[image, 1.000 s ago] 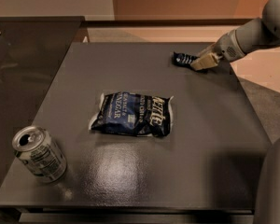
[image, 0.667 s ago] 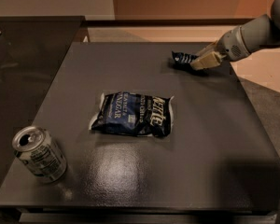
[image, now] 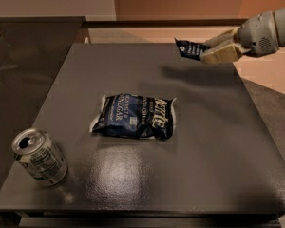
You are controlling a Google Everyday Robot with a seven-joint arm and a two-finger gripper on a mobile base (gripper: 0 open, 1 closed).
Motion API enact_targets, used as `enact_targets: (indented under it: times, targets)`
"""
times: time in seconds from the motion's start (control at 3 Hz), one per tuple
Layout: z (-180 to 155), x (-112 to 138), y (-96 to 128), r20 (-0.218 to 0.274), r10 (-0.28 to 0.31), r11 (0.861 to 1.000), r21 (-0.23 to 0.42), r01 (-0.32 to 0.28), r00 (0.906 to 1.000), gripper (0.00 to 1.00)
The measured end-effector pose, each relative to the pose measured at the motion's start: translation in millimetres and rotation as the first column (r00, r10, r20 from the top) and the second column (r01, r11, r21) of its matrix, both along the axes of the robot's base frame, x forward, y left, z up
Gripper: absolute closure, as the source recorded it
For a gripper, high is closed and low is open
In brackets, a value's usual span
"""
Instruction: Move rxbar blueberry near blue chip bag
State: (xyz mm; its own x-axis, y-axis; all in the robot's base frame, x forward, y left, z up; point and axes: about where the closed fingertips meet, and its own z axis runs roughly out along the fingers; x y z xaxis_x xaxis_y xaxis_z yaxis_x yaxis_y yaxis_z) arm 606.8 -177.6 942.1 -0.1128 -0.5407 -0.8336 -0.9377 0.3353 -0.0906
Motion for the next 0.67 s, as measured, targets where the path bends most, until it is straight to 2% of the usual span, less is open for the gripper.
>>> enact_targets:
  times: [0.33, 0.67]
  targets:
    - [6, -28, 15, -0.016, 0.056, 0.998, -0.004, -0.056, 0.9983, 1.00]
    - [-3, -53, 28, -0.064, 0.101, 0.994, -0.028, -0.103, 0.9928, 1.00]
